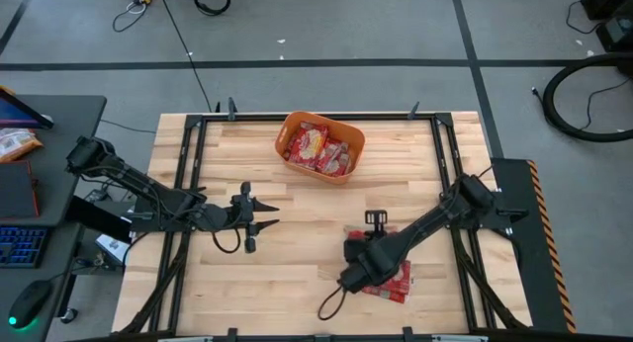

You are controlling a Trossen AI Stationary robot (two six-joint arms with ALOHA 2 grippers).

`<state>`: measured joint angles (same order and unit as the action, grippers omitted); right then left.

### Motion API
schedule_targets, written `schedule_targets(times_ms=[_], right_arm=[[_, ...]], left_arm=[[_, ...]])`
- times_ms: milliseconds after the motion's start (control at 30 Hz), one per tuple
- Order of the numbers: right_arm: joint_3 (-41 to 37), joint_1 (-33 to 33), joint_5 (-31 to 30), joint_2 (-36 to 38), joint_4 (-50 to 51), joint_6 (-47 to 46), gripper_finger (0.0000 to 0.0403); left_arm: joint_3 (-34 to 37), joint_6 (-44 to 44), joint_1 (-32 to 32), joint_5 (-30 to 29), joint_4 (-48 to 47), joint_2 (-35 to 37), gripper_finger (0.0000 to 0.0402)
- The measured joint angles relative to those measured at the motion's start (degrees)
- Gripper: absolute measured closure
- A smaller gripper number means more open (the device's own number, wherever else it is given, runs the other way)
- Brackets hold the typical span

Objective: Sort popcorn bags into baskets
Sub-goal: Put the red popcorn bag into the orange bin

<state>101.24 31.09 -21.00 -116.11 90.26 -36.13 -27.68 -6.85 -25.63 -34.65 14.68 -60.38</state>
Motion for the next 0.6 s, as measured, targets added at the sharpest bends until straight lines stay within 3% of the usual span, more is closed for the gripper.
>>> schedule_targets(times_ms=[367,600], right_arm=[[4.8,-7.6,-6.9,5.6,-0.9,7.5,0.0402],[4.8,-14.4,-5.8,11.0,-11.7,16.7,0.0402]], left_arm=[[0.0,0.0,0.0,0.0,-0.4,0.0,0.0260],[0.0,0.0,0.0,0.0,-0.5,0.0,0.0260]])
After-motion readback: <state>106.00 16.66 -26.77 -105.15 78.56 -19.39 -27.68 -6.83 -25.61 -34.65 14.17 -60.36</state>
